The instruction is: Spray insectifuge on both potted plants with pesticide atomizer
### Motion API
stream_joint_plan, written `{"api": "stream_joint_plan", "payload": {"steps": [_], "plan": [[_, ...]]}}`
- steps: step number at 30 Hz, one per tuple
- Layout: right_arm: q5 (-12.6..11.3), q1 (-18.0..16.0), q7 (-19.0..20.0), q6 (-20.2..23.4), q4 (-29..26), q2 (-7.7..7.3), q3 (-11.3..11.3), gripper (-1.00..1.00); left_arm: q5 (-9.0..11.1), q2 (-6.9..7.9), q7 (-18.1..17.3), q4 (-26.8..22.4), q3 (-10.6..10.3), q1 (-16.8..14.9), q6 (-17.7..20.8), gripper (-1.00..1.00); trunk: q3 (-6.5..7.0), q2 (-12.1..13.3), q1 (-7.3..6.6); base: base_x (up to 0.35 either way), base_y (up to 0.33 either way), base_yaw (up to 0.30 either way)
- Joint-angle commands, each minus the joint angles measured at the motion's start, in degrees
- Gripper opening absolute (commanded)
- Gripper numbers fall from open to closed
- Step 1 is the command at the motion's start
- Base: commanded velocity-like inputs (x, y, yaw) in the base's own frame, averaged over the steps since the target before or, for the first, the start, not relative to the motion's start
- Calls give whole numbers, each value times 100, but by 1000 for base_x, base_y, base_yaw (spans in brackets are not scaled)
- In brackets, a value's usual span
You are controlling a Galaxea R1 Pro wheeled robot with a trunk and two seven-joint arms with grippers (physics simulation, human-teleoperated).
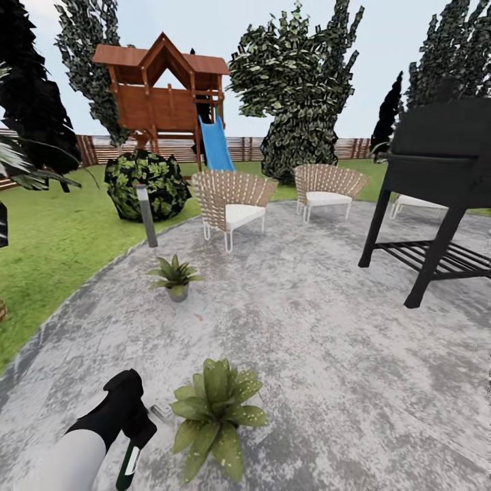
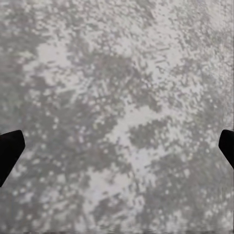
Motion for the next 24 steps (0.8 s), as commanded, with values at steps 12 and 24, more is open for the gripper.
{"api": "stream_joint_plan", "payload": {"steps": [12,24], "plan": [[60,-6,-19,-21,9,18,-36,100,-40,-11,-45,-9,16,3,24,-100,-13,-2,-1,86,337,-49],[60,-7,-19,-21,9,18,-45,100,-35,-10,-45,29,13,2,24,-100,21,-2,-1,57,194,-259]]}}
